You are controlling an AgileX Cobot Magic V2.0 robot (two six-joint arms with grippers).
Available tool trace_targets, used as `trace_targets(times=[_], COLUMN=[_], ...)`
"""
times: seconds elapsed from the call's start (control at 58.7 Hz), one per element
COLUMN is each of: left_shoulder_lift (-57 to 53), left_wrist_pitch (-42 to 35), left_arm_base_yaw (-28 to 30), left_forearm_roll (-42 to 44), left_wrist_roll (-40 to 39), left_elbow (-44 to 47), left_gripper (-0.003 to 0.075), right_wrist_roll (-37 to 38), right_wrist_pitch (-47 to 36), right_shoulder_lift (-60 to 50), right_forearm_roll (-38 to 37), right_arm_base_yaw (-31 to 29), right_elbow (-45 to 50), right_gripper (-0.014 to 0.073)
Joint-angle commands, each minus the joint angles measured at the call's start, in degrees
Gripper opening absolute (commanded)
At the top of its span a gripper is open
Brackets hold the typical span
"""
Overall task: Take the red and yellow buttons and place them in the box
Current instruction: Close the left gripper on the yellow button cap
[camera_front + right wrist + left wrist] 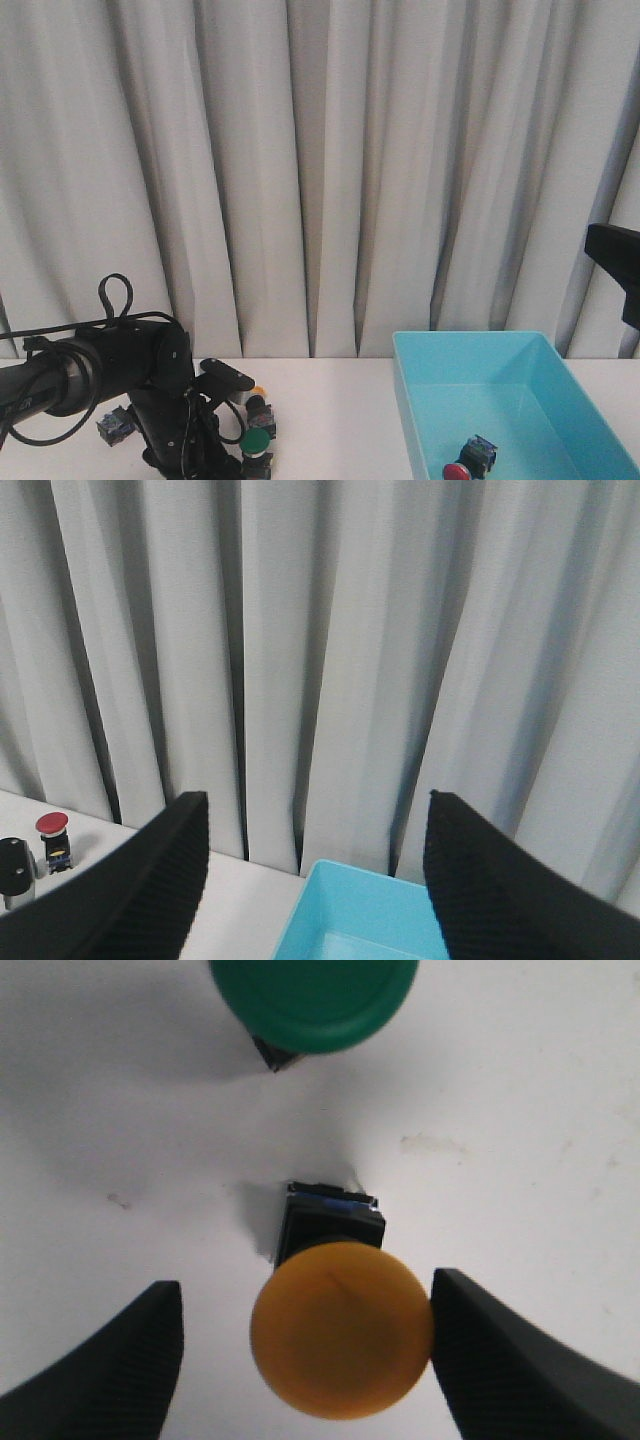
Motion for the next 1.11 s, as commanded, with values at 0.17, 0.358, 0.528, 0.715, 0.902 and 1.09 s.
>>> trace_targets(times=[0.17,0.358,0.528,0.715,0.902,1.09], left_shoulder_lift=[-3.17,-3.17,-3.17,-3.17,-3.17,-3.55], left_wrist_pitch=[-1.66,-1.71,-1.71,-1.85,-1.85,-1.58], left_arm_base_yaw=[-0.24,-0.24,-0.24,-0.24,-0.24,-0.24], left_forearm_roll=[-0.65,-0.65,-0.65,-0.65,-0.65,-0.65], left_wrist_roll=[-0.47,-0.47,-0.47,-0.59,-0.59,-0.59], left_elbow=[-1.75,-1.75,-1.75,-1.75,-1.75,-1.75], left_gripper=[0.0498,0.0454,0.0365,0.0294,0.0247,0.0242], right_wrist_roll=[0.04,0.04,0.04,0.04,0.04,0.04], right_wrist_pitch=[-2.53,-2.64,-2.64,-2.64,-2.69,-5.07], right_shoulder_lift=[-0.44,-0.44,-0.44,-0.44,-0.44,-0.44], right_forearm_roll=[0.65,0.65,0.65,0.65,0.65,0.98], right_arm_base_yaw=[-0.01,-0.01,-0.01,-0.01,-0.01,-0.01], right_elbow=[-1.57,-1.57,-1.57,-1.57,-1.57,-1.57], right_gripper=[0.0467,0.0467,0.0467,0.0467,0.0467,0.0467])
